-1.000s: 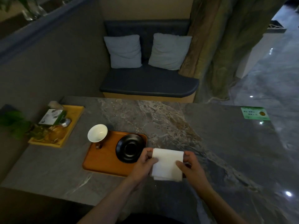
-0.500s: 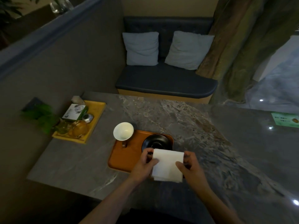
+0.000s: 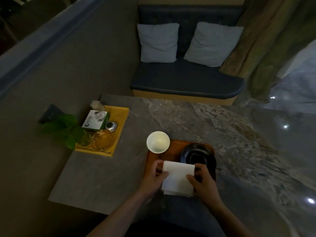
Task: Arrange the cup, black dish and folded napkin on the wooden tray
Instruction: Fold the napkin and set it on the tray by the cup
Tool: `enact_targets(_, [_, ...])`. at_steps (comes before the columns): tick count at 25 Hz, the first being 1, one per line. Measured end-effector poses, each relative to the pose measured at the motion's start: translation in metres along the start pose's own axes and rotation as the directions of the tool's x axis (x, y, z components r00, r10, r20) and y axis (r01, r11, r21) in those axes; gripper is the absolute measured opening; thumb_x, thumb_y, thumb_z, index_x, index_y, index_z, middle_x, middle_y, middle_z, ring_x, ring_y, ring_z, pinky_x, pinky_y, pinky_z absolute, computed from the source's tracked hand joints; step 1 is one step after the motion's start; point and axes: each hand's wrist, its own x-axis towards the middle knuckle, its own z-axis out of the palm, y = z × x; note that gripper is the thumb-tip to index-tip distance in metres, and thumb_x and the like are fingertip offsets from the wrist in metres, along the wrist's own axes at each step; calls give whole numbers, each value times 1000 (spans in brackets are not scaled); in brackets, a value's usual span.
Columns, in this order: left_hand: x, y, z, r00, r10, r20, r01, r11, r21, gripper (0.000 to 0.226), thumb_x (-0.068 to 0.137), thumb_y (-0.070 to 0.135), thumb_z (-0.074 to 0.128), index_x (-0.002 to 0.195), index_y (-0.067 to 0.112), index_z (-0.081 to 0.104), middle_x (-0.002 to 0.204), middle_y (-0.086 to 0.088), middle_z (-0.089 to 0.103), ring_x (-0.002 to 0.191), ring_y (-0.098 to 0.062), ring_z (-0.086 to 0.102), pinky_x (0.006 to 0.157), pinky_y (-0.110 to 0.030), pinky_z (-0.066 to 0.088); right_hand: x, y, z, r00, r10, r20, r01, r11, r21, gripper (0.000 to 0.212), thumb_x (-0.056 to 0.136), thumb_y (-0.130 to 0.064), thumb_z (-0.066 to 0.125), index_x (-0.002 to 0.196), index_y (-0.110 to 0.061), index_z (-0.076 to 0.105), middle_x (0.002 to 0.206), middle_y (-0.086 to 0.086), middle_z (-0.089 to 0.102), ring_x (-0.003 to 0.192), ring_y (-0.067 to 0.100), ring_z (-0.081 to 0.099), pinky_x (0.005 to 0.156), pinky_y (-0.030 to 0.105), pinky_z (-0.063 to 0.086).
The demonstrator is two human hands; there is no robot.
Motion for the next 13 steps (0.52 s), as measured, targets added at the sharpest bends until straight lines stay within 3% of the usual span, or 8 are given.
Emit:
enact_targets(2, [4, -9, -13, 1000, -5, 19, 5, 1000, 14, 32, 92, 31, 62, 106, 55, 46, 117, 18, 52, 105, -8, 57, 71, -24, 56, 2, 1, 18, 1000, 3, -12, -3, 1000, -12, 35, 90, -23, 64, 114, -37, 43, 116, -2, 56, 102, 16, 59, 79, 46, 60])
enact_targets(4, [8, -21, -24, 999, -38, 14, 37, 999, 30, 33, 92, 31, 63, 104, 57, 47, 117, 19, 53, 105, -6, 57, 76, -27, 56, 2, 3, 35, 999, 14, -36, -16, 998, -56, 33, 91, -20, 63, 115, -33, 45, 114, 1, 59, 97, 11, 59, 80, 41, 59])
enact_targets(8, [15, -39, -40, 997, -72, -9, 73, 990, 124, 33, 94, 27, 61, 111, 50, 46, 124, 9, 57, 102, -3, 56, 75, -22, 52, 9, 5, 63, 999, 21, -31, -25, 990, -142, 31, 95, -21, 57, 118, -35, 42, 116, 0, 59, 96, 14, 59, 75, 27, 50])
enact_targets(10, [20, -46, -45, 995, -79, -53, 87, 980, 181, 38, 95, 22, 59, 126, 37, 45, 130, 2, 57, 108, -8, 56, 82, -27, 53, 15, 4, 75, 999, 28, -24, -32, 979, -203, 30, 95, -23, 56, 115, -39, 42, 115, -2, 59, 94, 12, 57, 76, 26, 47])
enact_targets(13, [27, -46, -51, 993, -101, -67, 114, 960, 256, 49, 93, 20, 60, 137, 28, 40, 134, -1, 55, 117, -17, 56, 93, -39, 54, 24, 4, 88, 999, 45, -26, -51, 957, -285, 38, 91, -19, 58, 127, -28, 48, 120, 1, 62, 100, 15, 58, 78, 26, 42])
